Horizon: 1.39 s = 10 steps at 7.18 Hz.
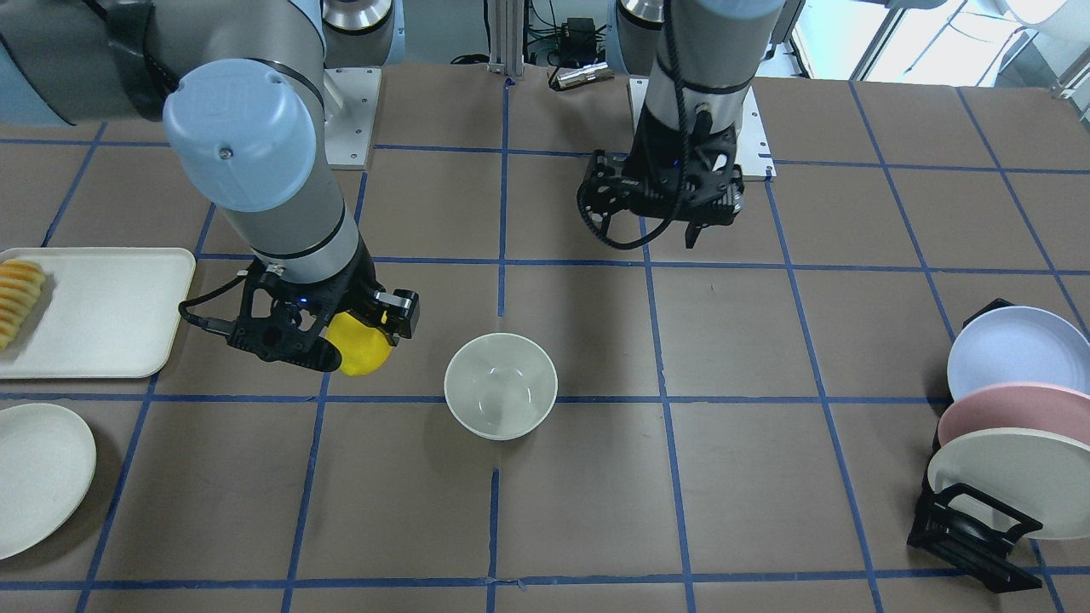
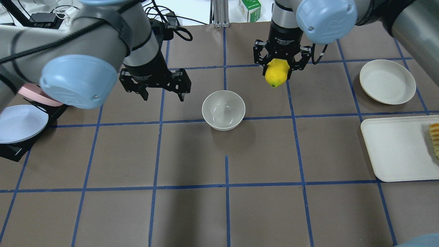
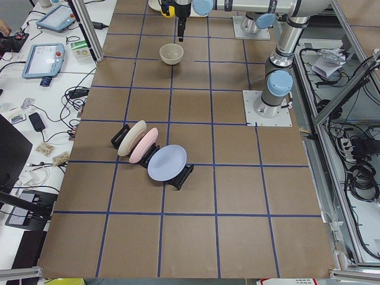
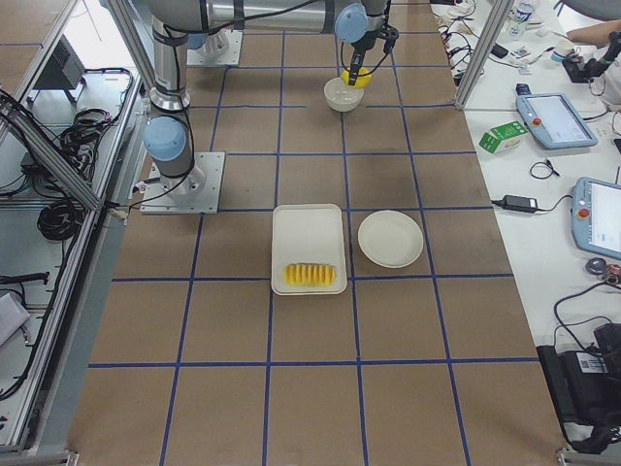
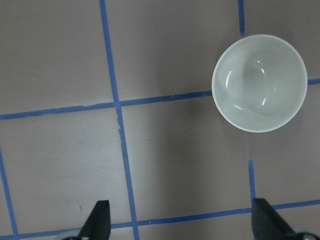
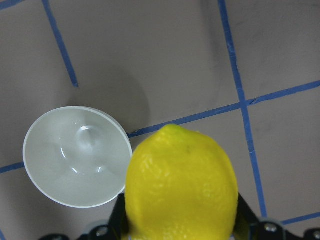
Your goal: Place bowl and put lemon in it
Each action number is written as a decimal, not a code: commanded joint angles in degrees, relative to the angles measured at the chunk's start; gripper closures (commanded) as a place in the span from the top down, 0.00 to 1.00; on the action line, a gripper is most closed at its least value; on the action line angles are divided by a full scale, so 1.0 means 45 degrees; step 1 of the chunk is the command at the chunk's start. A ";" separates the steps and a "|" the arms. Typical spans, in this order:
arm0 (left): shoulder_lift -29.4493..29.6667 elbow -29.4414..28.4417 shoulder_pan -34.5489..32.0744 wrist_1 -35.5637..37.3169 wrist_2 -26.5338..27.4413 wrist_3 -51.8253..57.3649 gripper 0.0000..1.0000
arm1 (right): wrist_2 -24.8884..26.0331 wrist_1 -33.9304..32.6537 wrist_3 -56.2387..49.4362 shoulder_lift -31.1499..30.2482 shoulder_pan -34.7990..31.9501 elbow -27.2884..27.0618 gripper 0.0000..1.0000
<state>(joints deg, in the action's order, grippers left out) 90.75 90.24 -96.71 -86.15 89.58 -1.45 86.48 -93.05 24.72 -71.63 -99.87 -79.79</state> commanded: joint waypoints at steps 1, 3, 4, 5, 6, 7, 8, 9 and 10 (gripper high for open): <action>-0.0282 -0.0990 0.1157 -0.2062 0.0055 0.0497 1.00 | -0.0312 -0.0761 0.0227 0.0698 -0.0673 -0.0004 0.00; -0.0342 -0.0815 0.1080 -0.1835 -0.0062 -0.0066 1.00 | -0.0332 -0.1510 0.0619 0.1364 -0.1495 -0.0295 0.00; -0.0187 -0.0737 0.1061 -0.0827 0.0015 -0.0397 1.00 | -0.0332 -0.1800 0.0581 0.1463 -0.1595 -0.0413 0.00; -0.0205 -0.0659 0.1060 -0.0488 -0.0042 -0.0594 1.00 | -0.0351 -0.2287 0.0581 0.1813 -0.1654 -0.0434 0.00; -0.0340 -0.0639 0.1060 -0.0485 -0.0042 -0.0461 1.00 | -0.0332 -0.2833 0.0561 0.2222 -0.1887 -0.0434 0.00; -0.0380 -0.0619 0.1080 -0.0485 -0.0023 -0.0401 1.00 | -0.0332 -0.2916 0.0542 0.2458 -0.2044 -0.0434 0.00; -0.0265 -0.0600 0.1061 -0.0485 0.0035 -0.0401 1.00 | -0.0351 -0.3187 0.0483 0.2654 -0.2084 -0.0434 0.00; -0.0283 -0.0599 0.1118 -0.0465 0.0036 -0.0381 1.00 | -0.0351 -0.3229 0.0464 0.2830 -0.2220 -0.0453 0.00; -0.0322 -0.0619 0.1061 -0.0465 -0.0158 -0.0381 1.00 | -0.0351 -0.3287 0.0463 0.3006 -0.2357 -0.0453 0.00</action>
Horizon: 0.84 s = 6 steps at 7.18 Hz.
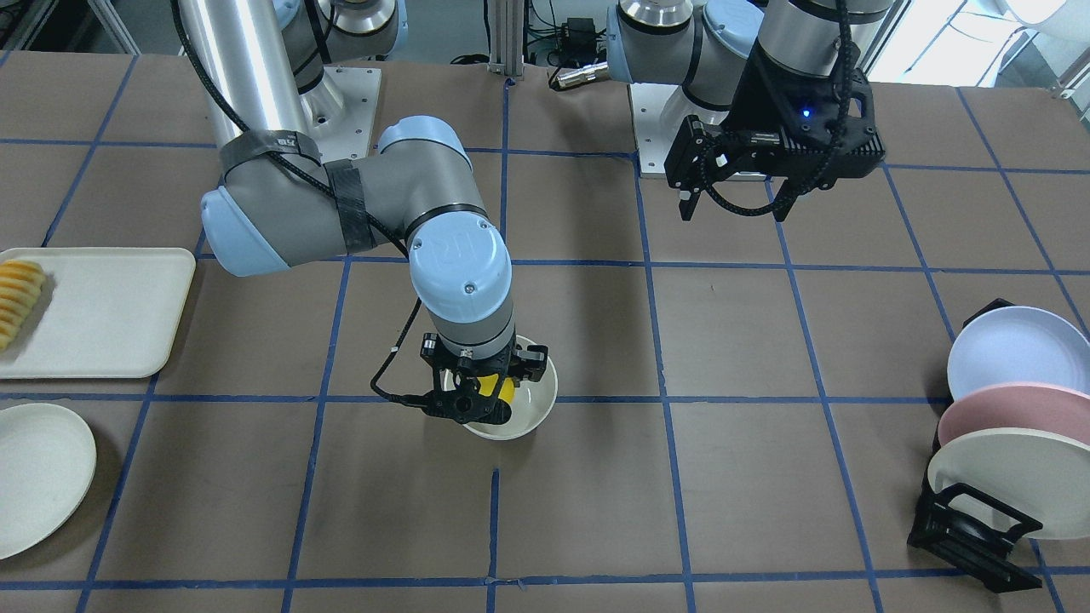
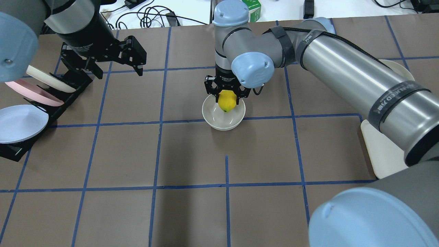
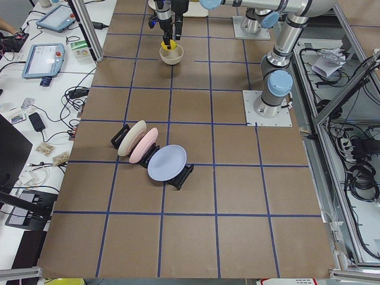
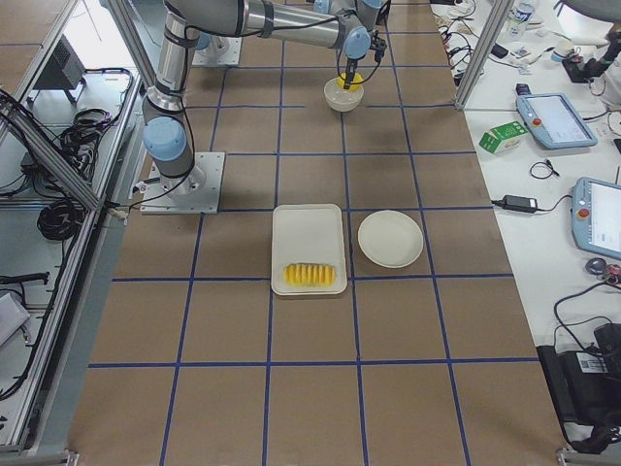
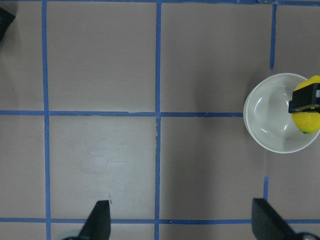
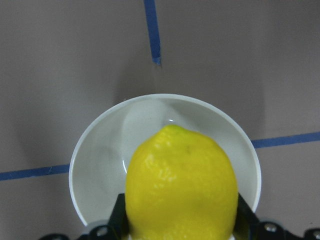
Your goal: Place bowl and put lemon in it
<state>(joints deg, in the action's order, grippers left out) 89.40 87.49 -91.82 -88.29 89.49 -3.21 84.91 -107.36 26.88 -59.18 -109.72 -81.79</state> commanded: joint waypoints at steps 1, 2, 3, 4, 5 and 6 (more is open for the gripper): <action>0.0035 -0.0028 -0.0025 0.0049 -0.0120 0.0049 1.00 | -0.0002 -0.0106 -0.0016 0.0298 -0.0169 -0.0008 0.11; -0.0022 -0.0028 -0.0025 0.0088 -0.0120 0.0049 1.00 | -0.0002 -0.0126 -0.0112 0.0415 -0.0169 -0.0027 0.34; -0.0042 -0.0009 -0.0025 0.0069 -0.0120 0.0049 1.00 | -0.0002 -0.0493 -0.0094 0.0609 -0.0169 -0.0027 0.45; -0.0081 -0.0009 -0.0025 0.0069 -0.0101 0.0030 1.00 | -0.0002 -0.0613 -0.0094 0.0650 -0.0169 -0.0027 0.70; -0.0081 -0.0009 -0.0025 0.0069 -0.0100 0.0030 1.00 | 0.0017 -0.0653 -0.0210 0.0650 -0.0169 -0.0047 0.94; -0.0100 -0.0009 -0.0025 0.0069 -0.0120 0.0030 1.00 | 0.0037 -0.0634 -0.0462 0.0631 -0.0150 -0.0066 1.00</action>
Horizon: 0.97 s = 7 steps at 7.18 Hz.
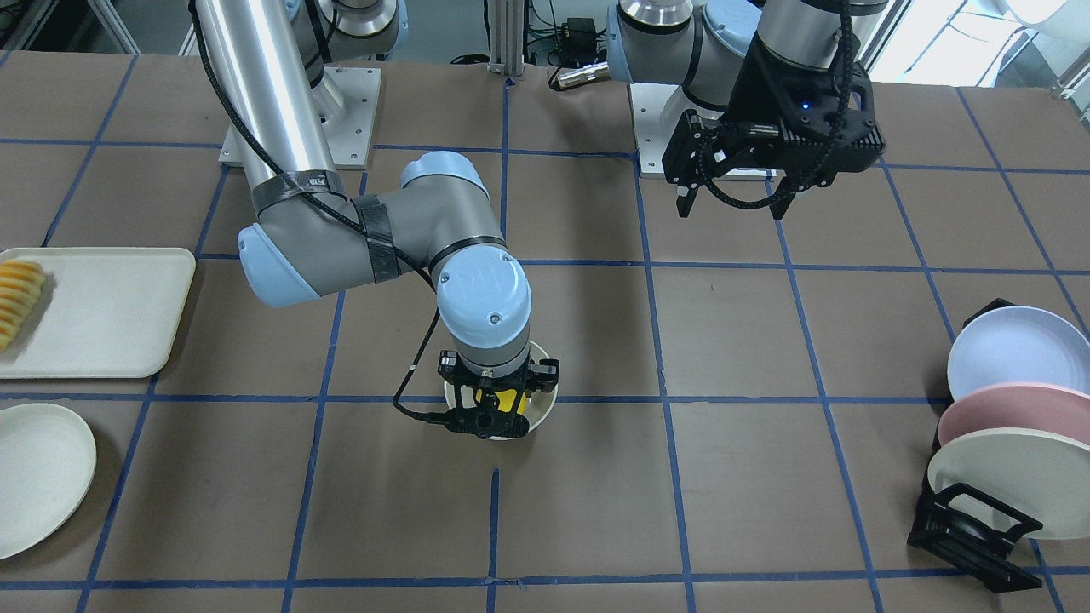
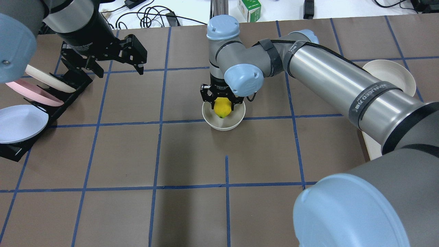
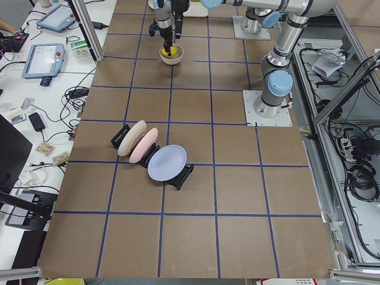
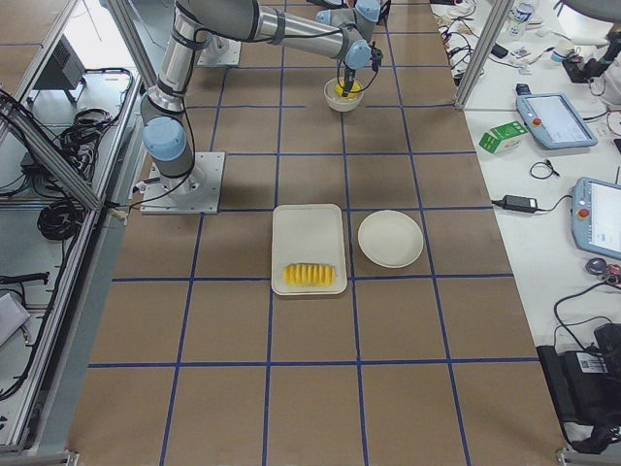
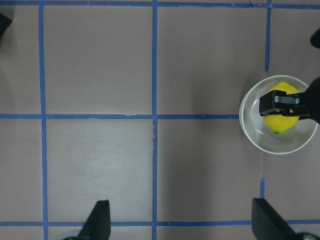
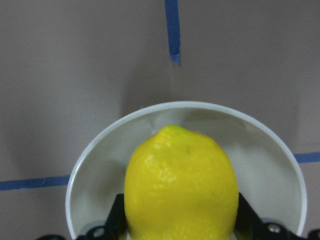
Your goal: Place bowl and put lemon in it
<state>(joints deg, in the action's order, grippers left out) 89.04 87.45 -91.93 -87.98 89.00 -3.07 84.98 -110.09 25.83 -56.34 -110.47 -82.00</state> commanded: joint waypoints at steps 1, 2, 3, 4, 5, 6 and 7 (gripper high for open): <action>-0.0021 0.0001 0.0000 0.0000 -0.0013 -0.0002 1.00 | 0.0061 -0.0009 -0.0232 -0.0097 0.0017 -0.0020 1.00; -0.0041 0.0001 0.0000 -0.0019 -0.0013 -0.0002 1.00 | 0.0119 0.0184 -0.0213 -0.0214 0.0075 0.0000 1.00; -0.0041 0.0001 0.0000 0.0000 -0.0013 -0.0002 1.00 | 0.0178 0.0399 -0.0232 -0.0679 0.0288 -0.0019 1.00; -0.0041 0.0020 0.0000 -0.0019 -0.0052 -0.0099 1.00 | 0.0468 0.1465 -0.0677 -0.1360 0.0696 0.0077 1.00; -0.0060 0.0021 0.0000 -0.0019 -0.0033 -0.0158 1.00 | 0.1013 0.2229 -0.1320 -0.2102 0.1416 0.0097 1.00; -0.0060 0.0021 0.0000 -0.0019 -0.0033 -0.0158 1.00 | 0.1037 0.3030 -0.1655 -0.2941 0.2138 0.0098 1.00; -0.0080 0.0021 0.0000 -0.0058 -0.0033 -0.0158 1.00 | 0.1057 0.3869 -0.2277 -0.3684 0.3016 0.0098 1.00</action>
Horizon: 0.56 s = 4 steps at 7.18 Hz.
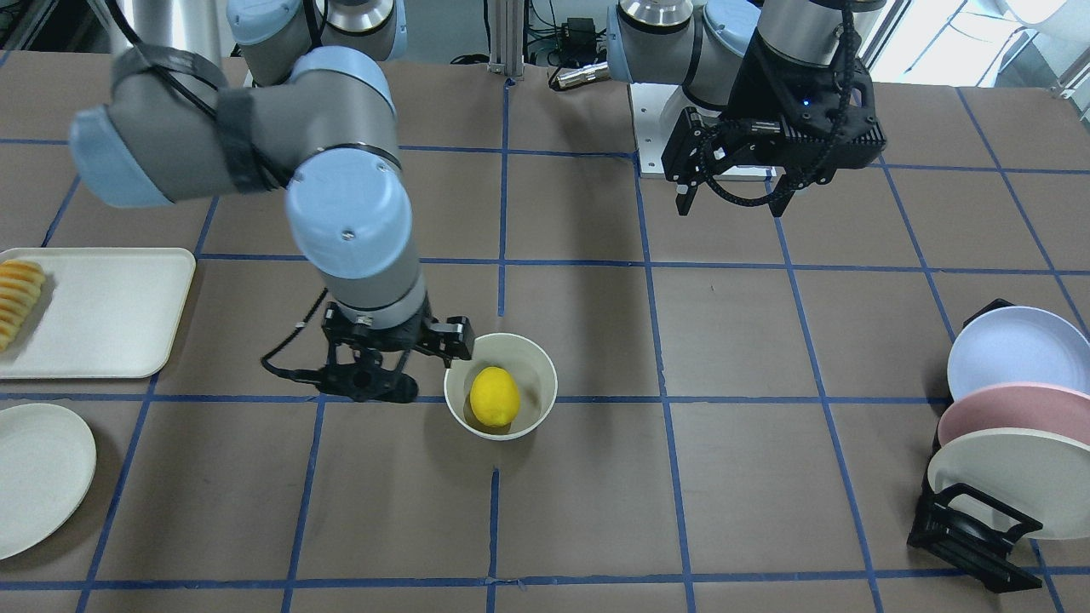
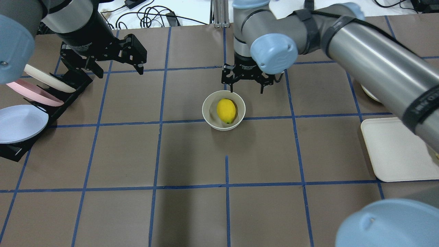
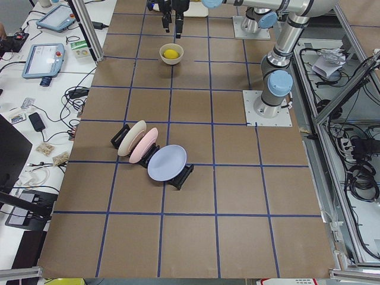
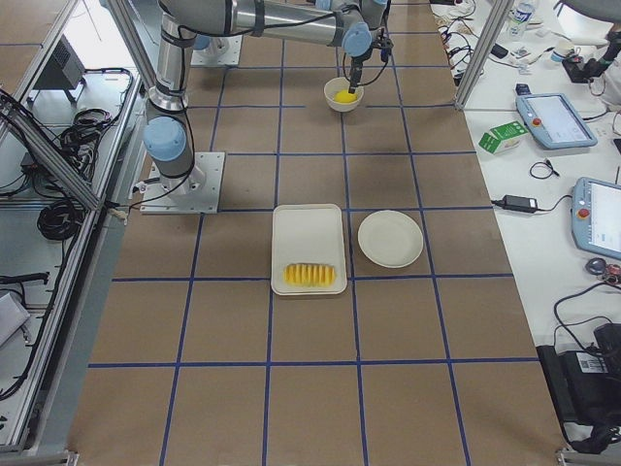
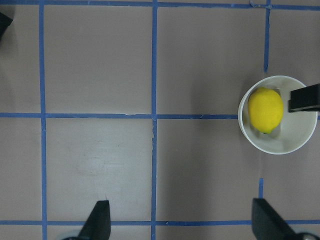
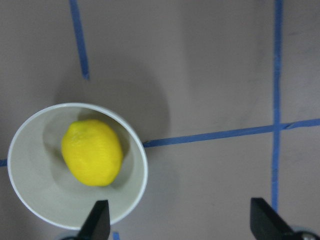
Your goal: Place bowl and put lemon in it
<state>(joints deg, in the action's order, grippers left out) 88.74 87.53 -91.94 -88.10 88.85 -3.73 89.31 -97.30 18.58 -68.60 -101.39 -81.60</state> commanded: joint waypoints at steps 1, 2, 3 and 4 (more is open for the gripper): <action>0.0006 0.0001 -0.0018 -0.0011 0.0021 -0.0011 1.00 | 0.0134 0.1693 -0.1079 -0.1913 0.1569 -0.0088 1.00; -0.0014 0.0001 -0.0018 -0.0011 0.0002 0.0008 1.00 | 0.0116 0.2241 -0.1063 -0.2580 0.2271 -0.0108 1.00; 0.0064 0.0001 -0.0096 -0.0011 -0.0018 -0.0011 1.00 | 0.0115 0.3136 -0.1160 -0.3225 0.2800 -0.0108 1.00; 0.0006 0.0001 -0.0290 -0.0011 0.0021 -0.0011 1.00 | 0.0115 0.3299 -0.1780 -0.4024 0.2941 -0.0128 1.00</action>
<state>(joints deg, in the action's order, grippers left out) 88.84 87.54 -92.48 -88.16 88.85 -3.76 89.82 -84.84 12.99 -82.35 -89.97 -82.09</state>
